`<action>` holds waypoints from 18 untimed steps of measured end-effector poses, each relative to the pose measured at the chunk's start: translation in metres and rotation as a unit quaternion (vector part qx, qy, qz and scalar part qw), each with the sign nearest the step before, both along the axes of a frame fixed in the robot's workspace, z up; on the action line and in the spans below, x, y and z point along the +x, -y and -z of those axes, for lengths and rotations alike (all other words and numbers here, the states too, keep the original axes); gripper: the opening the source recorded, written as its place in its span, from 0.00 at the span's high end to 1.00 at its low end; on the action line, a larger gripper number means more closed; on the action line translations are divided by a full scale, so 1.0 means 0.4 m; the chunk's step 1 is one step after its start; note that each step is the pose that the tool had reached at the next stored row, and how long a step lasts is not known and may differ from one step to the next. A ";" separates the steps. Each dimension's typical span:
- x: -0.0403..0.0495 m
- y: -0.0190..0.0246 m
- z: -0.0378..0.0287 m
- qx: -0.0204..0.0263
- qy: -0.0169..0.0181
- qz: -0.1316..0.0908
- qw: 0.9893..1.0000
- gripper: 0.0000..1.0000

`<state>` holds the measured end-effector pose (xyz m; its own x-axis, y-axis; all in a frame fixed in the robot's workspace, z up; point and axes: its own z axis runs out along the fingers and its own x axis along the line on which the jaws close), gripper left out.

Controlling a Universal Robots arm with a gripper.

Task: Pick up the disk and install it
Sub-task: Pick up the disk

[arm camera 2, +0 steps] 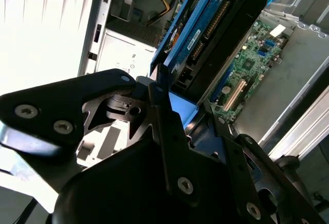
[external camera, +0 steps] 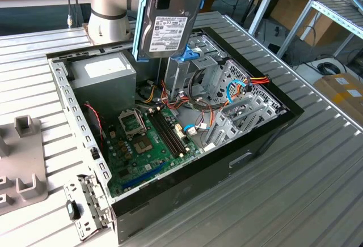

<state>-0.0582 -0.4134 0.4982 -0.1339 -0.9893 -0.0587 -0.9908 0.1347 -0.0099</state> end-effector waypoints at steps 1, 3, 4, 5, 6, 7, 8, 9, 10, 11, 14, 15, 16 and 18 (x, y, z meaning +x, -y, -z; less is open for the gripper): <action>0.000 0.001 0.000 0.000 0.000 0.000 1.000 0.63; 0.000 0.002 0.000 0.000 0.000 0.000 1.000 0.63; 0.000 0.003 0.000 0.000 0.000 0.000 1.000 0.63; 0.000 0.004 0.000 0.000 0.000 0.000 1.000 0.63; 0.000 0.005 0.000 0.000 0.000 0.000 1.000 0.63; 0.000 0.005 0.000 0.000 0.000 0.000 1.000 0.63; 0.000 0.006 0.000 0.000 0.000 0.000 1.000 0.63; 0.000 0.007 0.000 0.000 0.000 0.000 1.000 0.63; 0.000 0.009 0.000 0.000 0.000 0.000 1.000 0.63; 0.000 0.009 0.000 0.000 0.000 0.000 1.000 0.63; 0.000 0.012 0.000 0.000 0.000 0.000 1.000 0.63; 0.000 0.013 0.000 0.000 0.000 0.000 1.000 0.63; 0.000 0.014 0.000 0.000 0.000 0.000 1.000 0.63; 0.000 0.016 0.000 0.000 0.000 0.000 1.000 0.63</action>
